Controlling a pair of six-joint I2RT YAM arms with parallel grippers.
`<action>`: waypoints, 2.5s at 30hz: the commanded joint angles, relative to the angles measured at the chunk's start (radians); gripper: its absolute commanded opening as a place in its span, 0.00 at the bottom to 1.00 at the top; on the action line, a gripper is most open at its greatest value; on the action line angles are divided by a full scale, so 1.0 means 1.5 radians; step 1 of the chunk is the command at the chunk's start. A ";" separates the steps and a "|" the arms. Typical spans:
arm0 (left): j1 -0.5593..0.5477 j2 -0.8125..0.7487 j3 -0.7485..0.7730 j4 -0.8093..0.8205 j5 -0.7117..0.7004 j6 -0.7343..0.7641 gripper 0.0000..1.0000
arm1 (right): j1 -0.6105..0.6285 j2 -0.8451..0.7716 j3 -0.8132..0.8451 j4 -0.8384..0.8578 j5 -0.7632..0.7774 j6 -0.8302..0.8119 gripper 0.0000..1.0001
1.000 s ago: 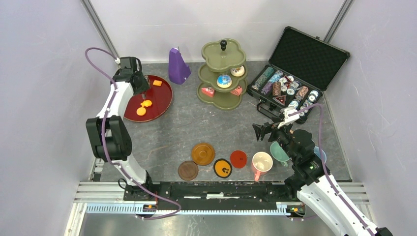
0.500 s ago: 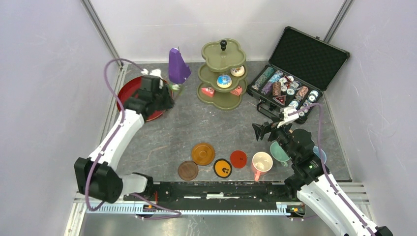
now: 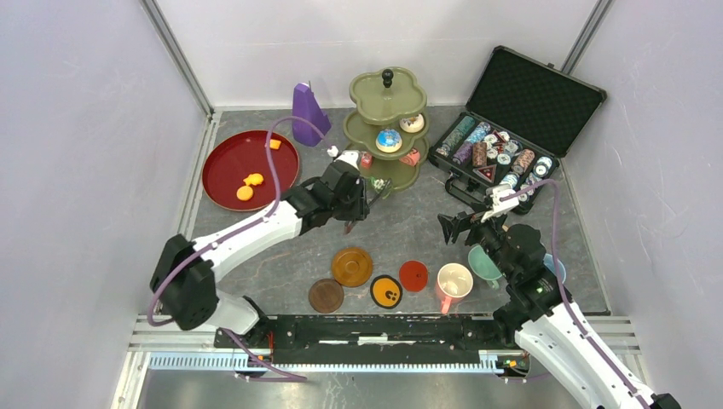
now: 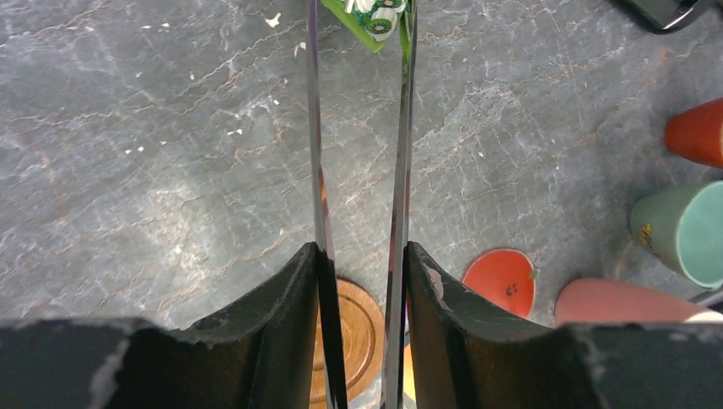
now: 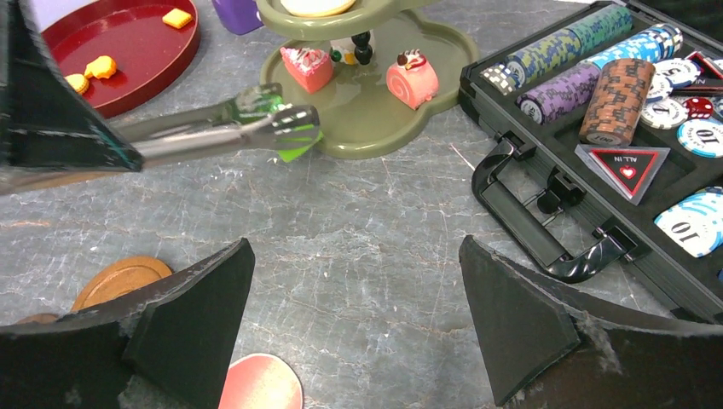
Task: Serve the afternoon tea
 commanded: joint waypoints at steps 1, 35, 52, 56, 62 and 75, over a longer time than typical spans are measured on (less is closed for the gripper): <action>-0.013 0.049 0.063 0.088 -0.034 -0.035 0.34 | -0.002 -0.019 0.028 -0.001 0.011 -0.006 0.98; -0.017 0.186 0.171 0.059 -0.058 0.010 0.60 | -0.002 -0.017 0.022 -0.007 0.014 -0.007 0.98; -0.007 -0.090 0.032 -0.043 -0.136 0.089 0.56 | -0.002 -0.002 0.005 0.029 -0.004 0.000 0.98; 0.030 -0.147 0.002 -0.074 -0.157 0.101 0.56 | -0.002 0.016 0.008 0.040 -0.017 0.005 0.98; 0.184 -0.216 -0.040 -0.112 -0.092 0.119 0.55 | -0.002 0.017 0.021 0.036 -0.012 -0.007 0.98; 0.453 -0.125 -0.009 -0.145 -0.050 0.114 0.61 | -0.002 0.015 0.021 0.032 -0.018 -0.003 0.98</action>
